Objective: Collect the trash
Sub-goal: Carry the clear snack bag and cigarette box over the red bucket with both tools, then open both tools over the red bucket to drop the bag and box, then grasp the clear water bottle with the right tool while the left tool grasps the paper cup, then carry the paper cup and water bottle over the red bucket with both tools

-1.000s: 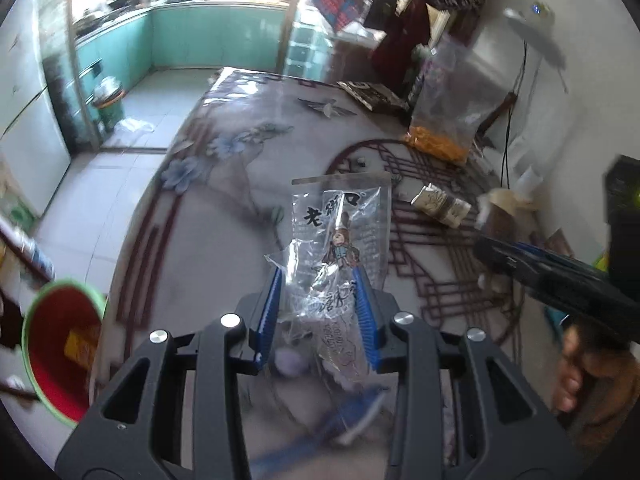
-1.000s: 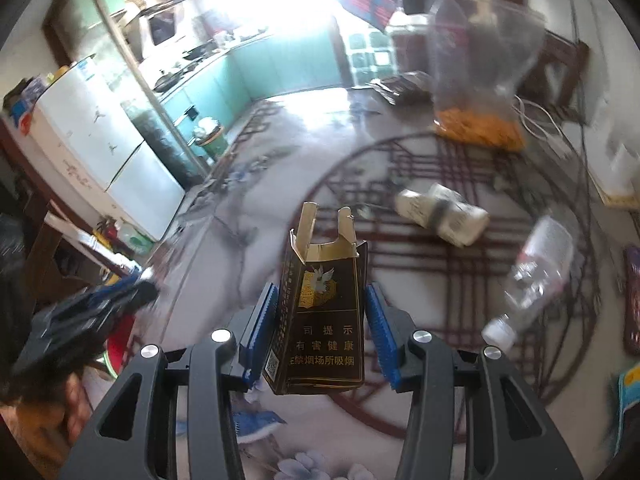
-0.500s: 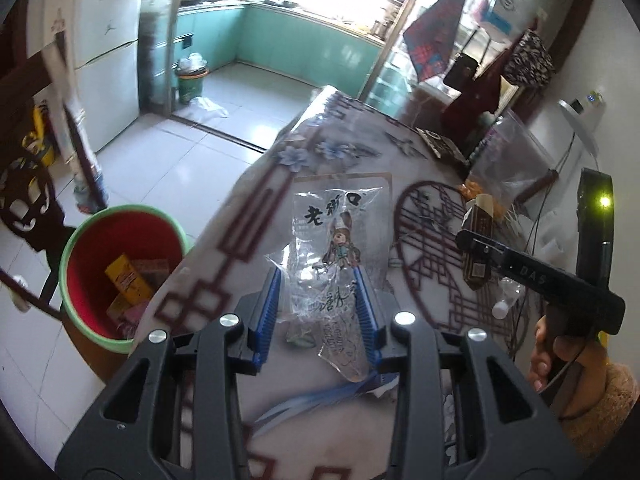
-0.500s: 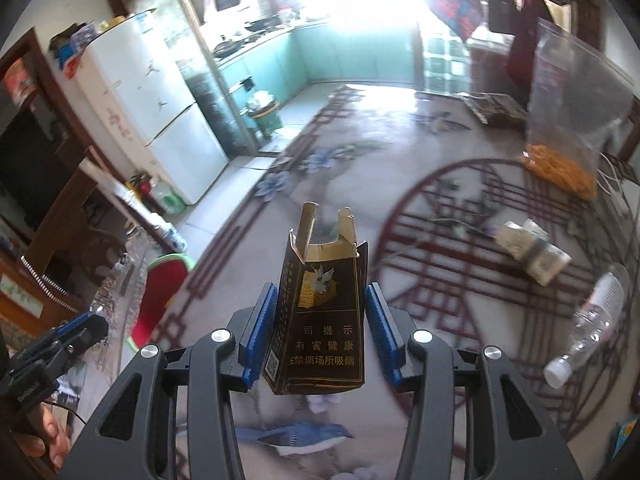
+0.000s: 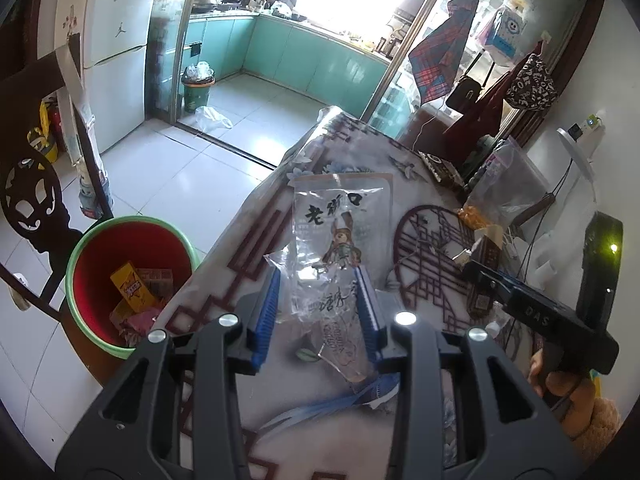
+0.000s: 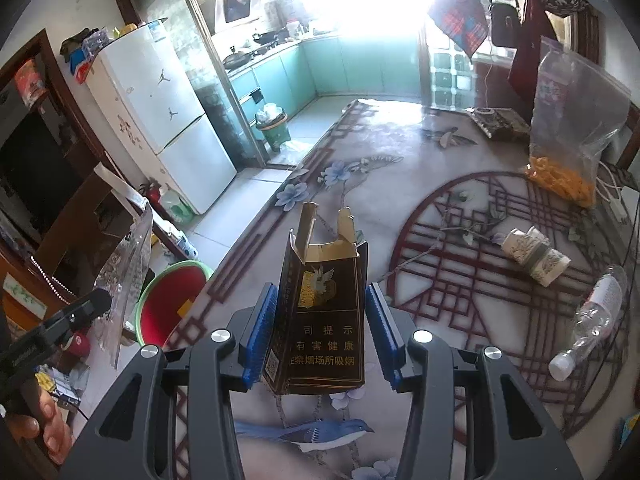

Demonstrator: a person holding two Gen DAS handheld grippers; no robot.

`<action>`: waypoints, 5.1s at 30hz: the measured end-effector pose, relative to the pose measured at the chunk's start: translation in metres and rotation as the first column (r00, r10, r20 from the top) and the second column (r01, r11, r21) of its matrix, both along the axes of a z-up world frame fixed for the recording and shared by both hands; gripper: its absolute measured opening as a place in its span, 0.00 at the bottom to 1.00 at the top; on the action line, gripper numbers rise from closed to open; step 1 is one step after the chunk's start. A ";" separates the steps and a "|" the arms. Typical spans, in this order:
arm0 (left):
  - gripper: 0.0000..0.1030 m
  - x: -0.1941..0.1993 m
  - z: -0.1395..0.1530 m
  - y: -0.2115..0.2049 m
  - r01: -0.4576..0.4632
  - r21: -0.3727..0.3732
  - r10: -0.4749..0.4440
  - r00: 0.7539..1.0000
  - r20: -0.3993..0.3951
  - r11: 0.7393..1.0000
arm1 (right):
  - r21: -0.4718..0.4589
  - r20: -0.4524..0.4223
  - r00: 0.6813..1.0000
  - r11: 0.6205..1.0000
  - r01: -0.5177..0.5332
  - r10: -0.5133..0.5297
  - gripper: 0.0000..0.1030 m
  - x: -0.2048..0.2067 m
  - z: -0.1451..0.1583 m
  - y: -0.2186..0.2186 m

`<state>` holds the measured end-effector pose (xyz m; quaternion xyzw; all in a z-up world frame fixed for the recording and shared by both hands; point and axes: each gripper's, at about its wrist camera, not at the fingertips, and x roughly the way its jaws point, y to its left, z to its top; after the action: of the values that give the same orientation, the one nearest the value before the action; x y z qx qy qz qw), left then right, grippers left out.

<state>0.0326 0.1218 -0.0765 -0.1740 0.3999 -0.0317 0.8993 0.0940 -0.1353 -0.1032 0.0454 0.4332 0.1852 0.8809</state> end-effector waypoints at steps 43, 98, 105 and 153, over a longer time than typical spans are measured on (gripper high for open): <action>0.36 0.010 -0.003 0.144 -0.053 0.121 0.054 0.999 -0.005 0.991 | -0.048 0.034 0.999 0.999 -0.018 0.020 0.44 -0.027 0.015 0.158; 0.93 0.087 -0.004 -0.107 0.288 0.062 -0.288 0.958 -0.007 0.956 | -0.158 -0.241 0.732 0.770 0.618 -0.637 0.64 0.106 -0.112 -0.226; 0.94 0.137 -0.017 -0.214 0.373 -0.025 -0.373 0.926 -0.048 0.928 | -0.106 -0.282 0.793 0.839 0.533 -0.540 0.44 0.106 -0.129 -0.254; 0.81 0.100 0.003 -0.228 0.339 0.206 -0.356 0.933 0.051 0.918 | 0.029 0.006 0.923 0.923 0.384 -0.384 0.44 -0.030 0.008 -0.180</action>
<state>0.1322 -0.1062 -0.0739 -0.0102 0.3856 -0.1592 0.9087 0.0640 -0.3154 -0.0954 0.1404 0.4080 0.0155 0.9020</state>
